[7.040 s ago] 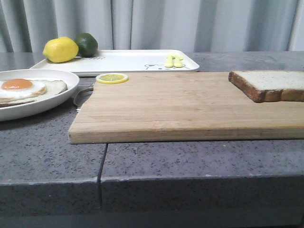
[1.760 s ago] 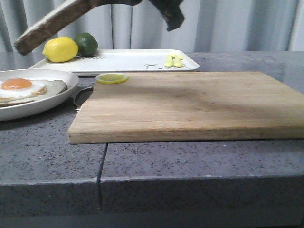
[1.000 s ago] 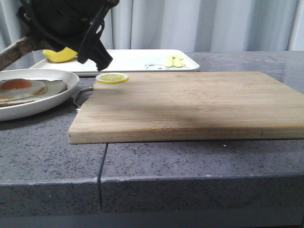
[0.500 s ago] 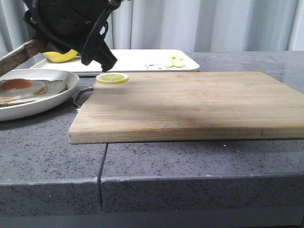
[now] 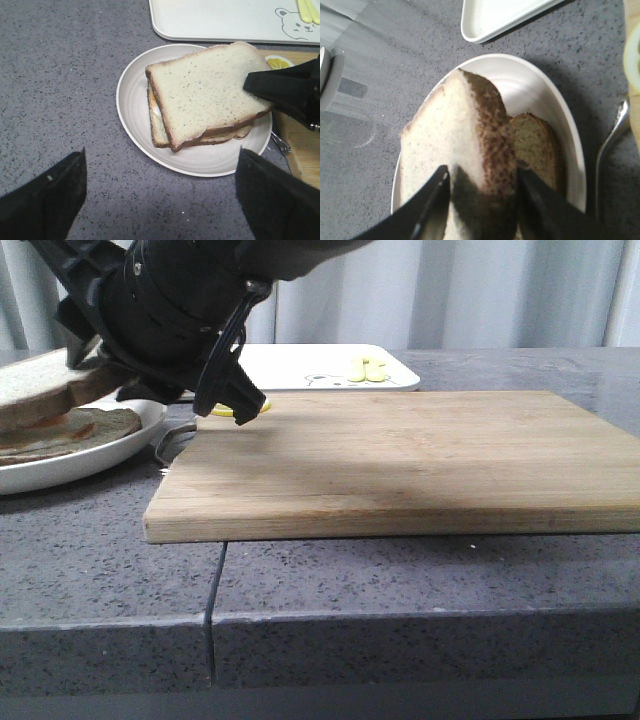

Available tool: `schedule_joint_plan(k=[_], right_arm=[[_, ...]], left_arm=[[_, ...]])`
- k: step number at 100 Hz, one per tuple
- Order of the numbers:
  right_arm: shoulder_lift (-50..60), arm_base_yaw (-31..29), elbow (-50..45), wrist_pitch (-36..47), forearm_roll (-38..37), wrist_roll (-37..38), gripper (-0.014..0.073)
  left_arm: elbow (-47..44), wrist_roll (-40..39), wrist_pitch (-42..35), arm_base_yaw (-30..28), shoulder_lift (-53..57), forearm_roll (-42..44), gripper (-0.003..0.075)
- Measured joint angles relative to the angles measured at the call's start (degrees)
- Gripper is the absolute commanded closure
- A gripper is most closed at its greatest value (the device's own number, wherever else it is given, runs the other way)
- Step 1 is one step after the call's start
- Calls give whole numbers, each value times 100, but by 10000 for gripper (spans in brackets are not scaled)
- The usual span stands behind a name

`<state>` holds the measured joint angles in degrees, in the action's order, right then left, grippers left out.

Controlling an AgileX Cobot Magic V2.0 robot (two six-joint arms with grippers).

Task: Place bread and move sandwich to tray
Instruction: 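Lower the bread onto the egg toast and open the right gripper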

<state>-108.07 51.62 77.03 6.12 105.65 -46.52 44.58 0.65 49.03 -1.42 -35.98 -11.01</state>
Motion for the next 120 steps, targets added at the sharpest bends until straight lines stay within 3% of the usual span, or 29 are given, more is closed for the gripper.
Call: schedule_joint_plan(k=[10,79,120], right_arm=[[0,0,0,-11,0,-21,69],[277,-228,0,194,-505,-44,69],[1233,-933,-74,-238,-2054,-30,69]], left_arm=[[0,0,0,0,0,0,153],[0,0,0,0,0,0,153],[0,0,0,0,0,0,153]])
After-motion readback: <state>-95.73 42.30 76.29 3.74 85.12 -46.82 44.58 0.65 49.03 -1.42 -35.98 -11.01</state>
